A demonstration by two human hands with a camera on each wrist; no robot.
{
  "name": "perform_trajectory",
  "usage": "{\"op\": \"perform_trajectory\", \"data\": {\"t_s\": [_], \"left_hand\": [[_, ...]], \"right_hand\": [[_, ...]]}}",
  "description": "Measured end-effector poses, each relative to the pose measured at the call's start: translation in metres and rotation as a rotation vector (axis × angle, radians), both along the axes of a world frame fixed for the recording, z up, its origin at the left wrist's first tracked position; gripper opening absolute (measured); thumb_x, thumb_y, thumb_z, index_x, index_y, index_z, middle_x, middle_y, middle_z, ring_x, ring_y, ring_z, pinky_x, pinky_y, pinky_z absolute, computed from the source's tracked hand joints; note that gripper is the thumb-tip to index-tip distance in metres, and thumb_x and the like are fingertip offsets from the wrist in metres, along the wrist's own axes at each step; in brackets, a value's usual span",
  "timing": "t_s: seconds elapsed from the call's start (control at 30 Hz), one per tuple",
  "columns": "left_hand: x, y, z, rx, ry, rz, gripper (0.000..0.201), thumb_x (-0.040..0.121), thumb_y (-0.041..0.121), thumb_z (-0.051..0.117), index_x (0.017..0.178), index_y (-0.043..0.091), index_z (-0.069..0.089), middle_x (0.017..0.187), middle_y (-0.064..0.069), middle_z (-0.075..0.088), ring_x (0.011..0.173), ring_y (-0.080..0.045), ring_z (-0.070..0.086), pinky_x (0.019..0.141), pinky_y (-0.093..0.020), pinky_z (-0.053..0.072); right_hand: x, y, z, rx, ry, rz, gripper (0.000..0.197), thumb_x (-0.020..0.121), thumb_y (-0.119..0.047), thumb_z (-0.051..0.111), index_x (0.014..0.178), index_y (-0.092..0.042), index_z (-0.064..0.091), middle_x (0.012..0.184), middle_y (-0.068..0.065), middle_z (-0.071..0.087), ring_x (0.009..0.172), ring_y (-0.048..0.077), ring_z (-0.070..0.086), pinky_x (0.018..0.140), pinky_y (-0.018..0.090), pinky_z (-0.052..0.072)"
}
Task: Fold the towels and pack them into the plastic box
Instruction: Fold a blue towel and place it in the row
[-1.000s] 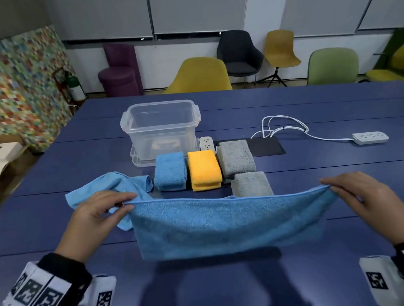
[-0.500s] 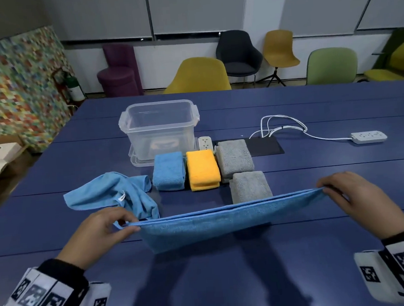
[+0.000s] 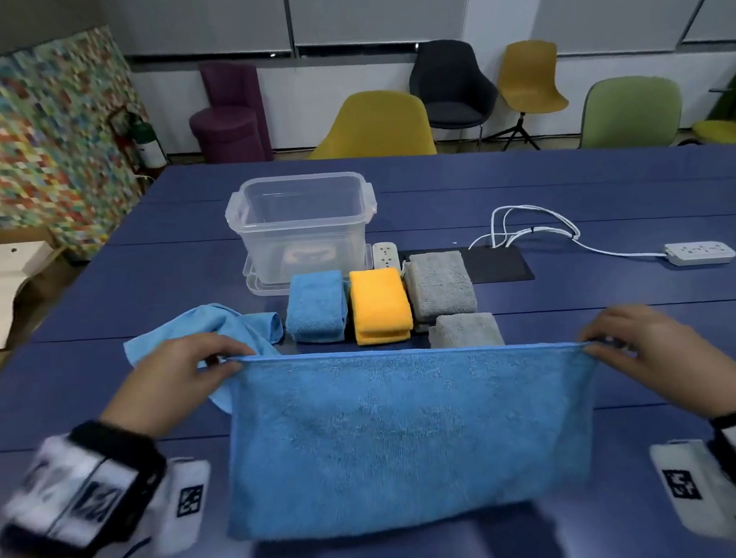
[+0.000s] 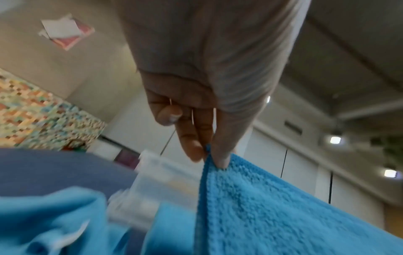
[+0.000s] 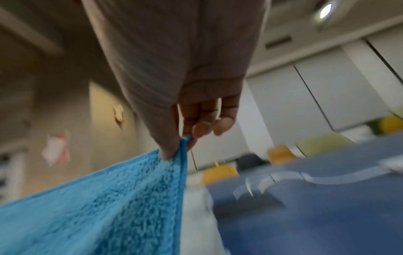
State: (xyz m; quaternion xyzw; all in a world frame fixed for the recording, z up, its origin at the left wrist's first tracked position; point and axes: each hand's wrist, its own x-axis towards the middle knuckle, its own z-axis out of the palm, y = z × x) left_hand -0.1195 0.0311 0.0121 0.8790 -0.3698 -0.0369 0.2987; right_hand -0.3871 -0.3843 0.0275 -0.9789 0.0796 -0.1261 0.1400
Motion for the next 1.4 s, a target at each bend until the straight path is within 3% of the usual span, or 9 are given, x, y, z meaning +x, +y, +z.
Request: {"op": "perform_trajectory", "data": {"t_s": [0.1, 0.2, 0.37, 0.5, 0.6, 0.67, 0.83, 1.2, 1.4], "left_hand": [[0.019, -0.046, -0.051, 0.384, -0.029, 0.077, 0.024, 0.091, 0.022, 0.055, 0.097, 0.042, 0.066, 0.104, 0.014, 0.068, 0.102, -0.013, 0.061, 0.081, -0.028, 0.045], [0.024, -0.072, -0.095, 0.608, -0.101, 0.045, 0.026, 0.095, 0.023, 0.043, 0.112, 0.031, 0.061, 0.119, 0.005, 0.063, 0.112, -0.019, 0.056, 0.086, -0.033, 0.046], [0.03, -0.06, -0.12, 0.373, -0.245, -0.053, 0.02, 0.081, 0.005, 0.052, 0.083, 0.013, 0.07, 0.087, -0.007, 0.066, 0.082, -0.031, 0.064, 0.064, -0.038, 0.052], [0.018, -0.037, -0.132, 0.447, -0.426, -0.277, 0.008, 0.065, 0.018, 0.047, 0.071, 0.022, 0.049, 0.063, 0.0, 0.053, 0.051, -0.023, 0.056, 0.042, -0.025, 0.041], [0.003, -0.026, -0.157, 0.681, -0.405, -0.429, 0.057, 0.039, 0.016, 0.076, 0.074, 0.025, 0.032, 0.063, 0.004, 0.049, 0.048, -0.018, 0.051, 0.042, -0.022, 0.038], [-0.004, -0.024, -0.169, 0.694, -0.368, -0.444, 0.069, 0.025, 0.016, 0.081, 0.072, 0.027, 0.032, 0.062, 0.006, 0.049, 0.047, -0.016, 0.05, 0.043, -0.02, 0.038], [-0.012, -0.025, -0.171, 0.68, -0.421, -0.435, 0.05, 0.016, 0.01, 0.082, 0.053, 0.022, 0.05, 0.057, 0.004, 0.051, 0.045, -0.017, 0.05, 0.042, -0.018, 0.038], [-0.02, -0.015, -0.179, 0.568, -0.409, -0.389, 0.067, 0.017, 0.006, 0.083, 0.067, 0.022, 0.041, 0.059, 0.001, 0.051, 0.044, -0.019, 0.05, 0.04, -0.023, 0.039], [-0.028, -0.016, -0.187, 0.574, -0.393, -0.425, 0.075, 0.019, 0.007, 0.085, 0.07, 0.023, 0.033, 0.061, 0.003, 0.051, 0.045, -0.017, 0.05, 0.041, -0.02, 0.039]], "right_hand": [[0.025, -0.008, -0.063, -0.046, 0.334, -0.179, 0.011, 0.09, -0.017, 0.059, 0.099, -0.019, 0.064, 0.085, -0.005, 0.049, 0.096, 0.023, 0.056, 0.072, 0.024, 0.037], [0.033, -0.006, -0.105, -0.156, 0.574, -0.218, 0.015, 0.095, -0.023, 0.047, 0.103, -0.015, 0.057, 0.105, 0.003, 0.054, 0.106, 0.022, 0.051, 0.073, 0.03, 0.04], [0.018, 0.001, -0.125, -0.176, 0.305, -0.157, 0.013, 0.072, -0.01, 0.067, 0.075, -0.013, 0.054, 0.074, 0.005, 0.057, 0.069, 0.026, 0.06, 0.045, 0.026, 0.031], [-0.002, 0.016, -0.138, -0.251, 0.236, -0.013, 0.006, 0.065, -0.023, 0.038, 0.07, -0.023, 0.035, 0.059, -0.004, 0.049, 0.046, 0.017, 0.05, 0.038, 0.019, 0.019], [-0.015, 0.026, -0.165, -0.275, 0.302, -0.007, 0.014, 0.059, -0.02, 0.034, 0.071, -0.024, 0.028, 0.056, -0.005, 0.048, 0.042, 0.016, 0.049, 0.035, 0.023, 0.021], [-0.021, 0.033, -0.184, -0.256, 0.346, 0.011, 0.02, 0.055, -0.016, 0.037, 0.071, -0.024, 0.027, 0.055, -0.005, 0.048, 0.041, 0.015, 0.048, 0.033, 0.023, 0.022], [-0.025, 0.041, -0.196, -0.204, 0.355, -0.01, 0.024, 0.054, -0.014, 0.038, 0.073, -0.024, 0.028, 0.055, -0.006, 0.049, 0.036, 0.01, 0.045, 0.04, 0.018, 0.011], [-0.03, 0.047, -0.192, -0.235, 0.423, -0.015, 0.033, 0.048, -0.013, 0.045, 0.074, -0.025, 0.03, 0.056, -0.005, 0.048, 0.036, 0.006, 0.042, 0.04, 0.017, -0.013], [-0.031, 0.044, -0.206, -0.287, 0.468, -0.006, 0.08, 0.017, -0.006, 0.083, 0.073, -0.024, 0.029, 0.053, 0.001, 0.048, 0.034, 0.005, 0.031, 0.039, 0.018, -0.008]]}}
